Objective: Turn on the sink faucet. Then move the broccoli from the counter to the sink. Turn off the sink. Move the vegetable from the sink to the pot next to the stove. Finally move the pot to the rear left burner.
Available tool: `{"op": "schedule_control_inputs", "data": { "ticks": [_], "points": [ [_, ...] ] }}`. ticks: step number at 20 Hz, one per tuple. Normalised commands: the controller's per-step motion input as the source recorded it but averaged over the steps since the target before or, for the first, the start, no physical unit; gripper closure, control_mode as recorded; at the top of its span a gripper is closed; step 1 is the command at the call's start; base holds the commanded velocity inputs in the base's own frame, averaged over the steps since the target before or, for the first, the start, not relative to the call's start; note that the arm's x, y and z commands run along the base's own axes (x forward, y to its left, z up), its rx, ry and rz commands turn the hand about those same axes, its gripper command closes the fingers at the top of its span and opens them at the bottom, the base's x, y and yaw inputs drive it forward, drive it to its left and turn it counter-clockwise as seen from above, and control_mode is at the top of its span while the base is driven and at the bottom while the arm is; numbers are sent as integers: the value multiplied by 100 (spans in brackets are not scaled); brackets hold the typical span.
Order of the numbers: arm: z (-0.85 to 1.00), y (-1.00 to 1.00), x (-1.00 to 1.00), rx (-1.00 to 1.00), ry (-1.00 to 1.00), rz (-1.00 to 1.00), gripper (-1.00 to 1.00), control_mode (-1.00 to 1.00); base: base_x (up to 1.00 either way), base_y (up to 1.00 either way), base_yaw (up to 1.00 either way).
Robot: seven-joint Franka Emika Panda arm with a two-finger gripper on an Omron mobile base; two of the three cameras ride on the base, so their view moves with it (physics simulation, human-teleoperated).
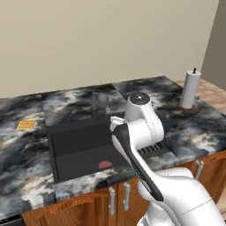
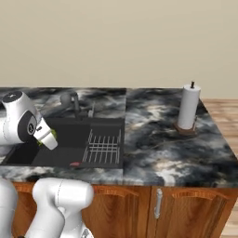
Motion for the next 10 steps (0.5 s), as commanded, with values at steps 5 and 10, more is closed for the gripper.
{"op": "schedule_control_inputs", "data": {
  "ticks": [5, 10],
  "points": [
    [0, 0, 0, 0, 0, 0, 100, 100, -54, -34, -30],
    [0, 0, 0, 0, 0, 0, 100, 100, -50, -53, -29]
  ]
}}
